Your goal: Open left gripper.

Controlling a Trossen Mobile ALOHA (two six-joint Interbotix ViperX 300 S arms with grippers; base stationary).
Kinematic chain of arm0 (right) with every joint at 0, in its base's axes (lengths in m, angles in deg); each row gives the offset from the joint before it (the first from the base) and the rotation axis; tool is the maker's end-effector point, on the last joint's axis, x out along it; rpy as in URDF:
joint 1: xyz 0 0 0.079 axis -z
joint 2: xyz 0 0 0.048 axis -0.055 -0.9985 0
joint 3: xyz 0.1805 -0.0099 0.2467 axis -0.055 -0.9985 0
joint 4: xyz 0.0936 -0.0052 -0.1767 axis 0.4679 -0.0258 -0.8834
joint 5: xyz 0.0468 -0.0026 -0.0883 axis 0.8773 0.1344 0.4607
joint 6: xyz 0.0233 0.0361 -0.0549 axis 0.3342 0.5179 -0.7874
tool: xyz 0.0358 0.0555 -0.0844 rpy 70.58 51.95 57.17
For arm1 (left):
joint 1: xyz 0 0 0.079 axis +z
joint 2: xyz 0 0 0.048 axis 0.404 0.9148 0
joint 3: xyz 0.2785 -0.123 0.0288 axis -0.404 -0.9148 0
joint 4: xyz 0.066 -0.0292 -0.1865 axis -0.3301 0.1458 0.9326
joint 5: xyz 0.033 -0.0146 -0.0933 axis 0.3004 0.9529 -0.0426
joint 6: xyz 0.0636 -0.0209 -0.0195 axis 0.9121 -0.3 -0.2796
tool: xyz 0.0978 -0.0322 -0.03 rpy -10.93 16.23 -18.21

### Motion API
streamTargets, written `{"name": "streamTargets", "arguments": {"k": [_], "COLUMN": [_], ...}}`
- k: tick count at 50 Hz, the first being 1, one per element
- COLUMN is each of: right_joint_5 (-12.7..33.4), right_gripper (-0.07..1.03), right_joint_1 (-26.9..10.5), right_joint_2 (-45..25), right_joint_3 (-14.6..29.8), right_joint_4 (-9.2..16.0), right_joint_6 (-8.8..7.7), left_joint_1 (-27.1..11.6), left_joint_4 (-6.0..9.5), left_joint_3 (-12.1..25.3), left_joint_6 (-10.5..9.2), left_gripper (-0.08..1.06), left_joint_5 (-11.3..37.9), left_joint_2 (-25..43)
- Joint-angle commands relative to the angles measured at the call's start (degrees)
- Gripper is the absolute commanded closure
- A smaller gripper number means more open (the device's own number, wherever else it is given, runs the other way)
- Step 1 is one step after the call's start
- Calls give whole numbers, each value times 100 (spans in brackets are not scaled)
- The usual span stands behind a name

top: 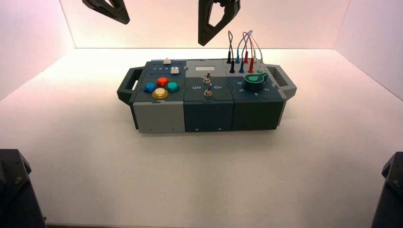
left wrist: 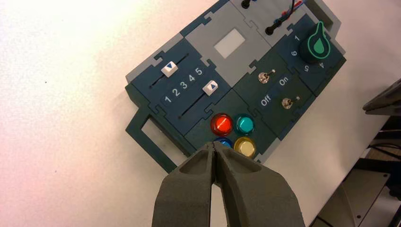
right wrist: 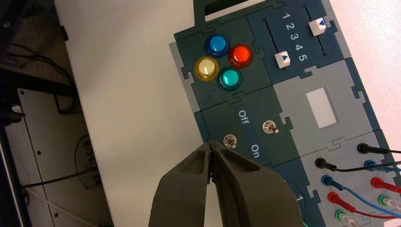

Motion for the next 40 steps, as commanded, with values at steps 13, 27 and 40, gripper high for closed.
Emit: {"name": "streamTargets", "arguments": {"k": [13,27,40], "right_joint_5": [-26,-35,-44], "right_gripper": [98,98,98], "right_joint_1": [26,26,35], "right_joint_2": [193,272,290], "right_joint_3": [44,35,35], "right_joint_4": [0,0,-9], "right_joint_6": [-35,-35,-35], "left_joint_1": [-9,-9,-9], "left_joint_4": [9,53,62], "left_joint_3": [62,44,35], "left_joint_6": [44,-70,-70], "left_gripper": [101,100,67], "left_joint_5": [-26,-26,-79], "left_joint_2": [-44,-70,-158]}}
